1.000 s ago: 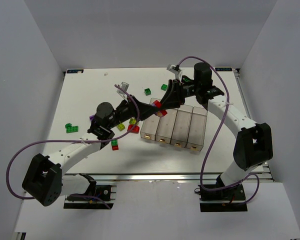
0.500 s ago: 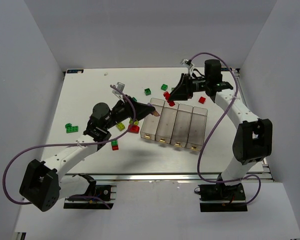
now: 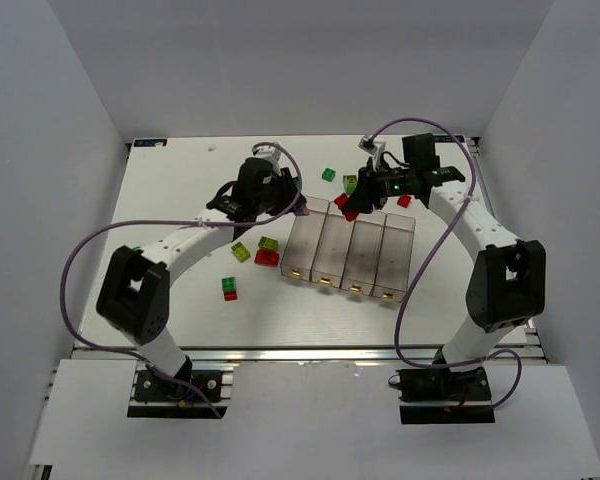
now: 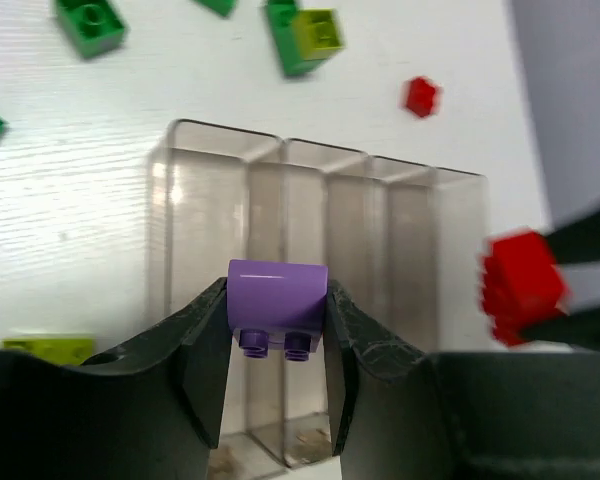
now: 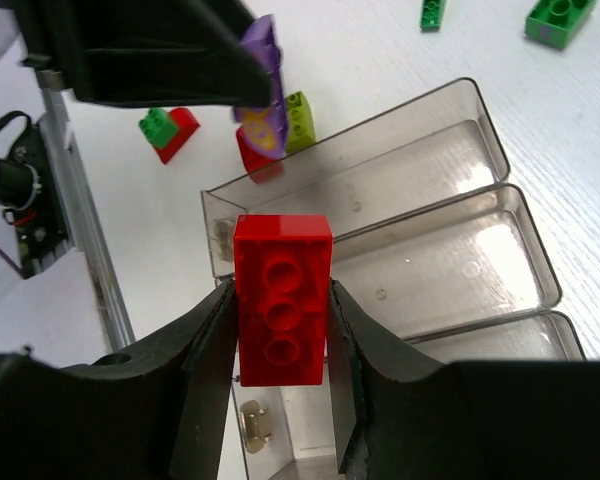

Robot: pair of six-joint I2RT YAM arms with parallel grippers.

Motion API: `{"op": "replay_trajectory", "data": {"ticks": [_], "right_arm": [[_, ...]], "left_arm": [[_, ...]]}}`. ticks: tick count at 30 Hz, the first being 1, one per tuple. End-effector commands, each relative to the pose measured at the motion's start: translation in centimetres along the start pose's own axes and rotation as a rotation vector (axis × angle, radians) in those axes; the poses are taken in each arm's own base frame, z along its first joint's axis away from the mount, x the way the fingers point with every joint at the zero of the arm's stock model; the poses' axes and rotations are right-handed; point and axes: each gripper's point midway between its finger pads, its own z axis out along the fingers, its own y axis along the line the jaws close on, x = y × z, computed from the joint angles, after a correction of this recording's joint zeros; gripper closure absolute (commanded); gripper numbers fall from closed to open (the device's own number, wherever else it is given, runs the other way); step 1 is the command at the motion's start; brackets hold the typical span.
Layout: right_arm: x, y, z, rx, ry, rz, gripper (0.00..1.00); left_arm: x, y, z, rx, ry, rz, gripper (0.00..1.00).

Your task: Sort the legos into containers by color

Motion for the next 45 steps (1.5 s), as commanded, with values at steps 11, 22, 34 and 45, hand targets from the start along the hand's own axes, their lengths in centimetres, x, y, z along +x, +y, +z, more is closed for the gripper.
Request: {"op": "replay_trajectory", "data": {"ticks": [11,22,34,45], "right_arm": [[2.1,-1.8,-0.3,0.136,0.042,-0.014,1.0],[4.6,-2.6,3.0,0.124,0.125,-0.044,1.0],[6.4,-7.3,5.2,0.285,0.207,-0.124,0.87],[5.7,-8.3,5.9,0.283,0.222,-0.174,0.49]], "left_arm": [[3.3,3.3,4.9,-0.183,0.151,0.121,0.5],[3.4,2.5,5.6,-0.186,0.155,0.133,0.31],[0.4,3.3,-4.6,-0.278,-0.045,0.048,0.32],[2.6,6.1,-12.8,-0.305,-0.196,-0.102,0.19]]}}
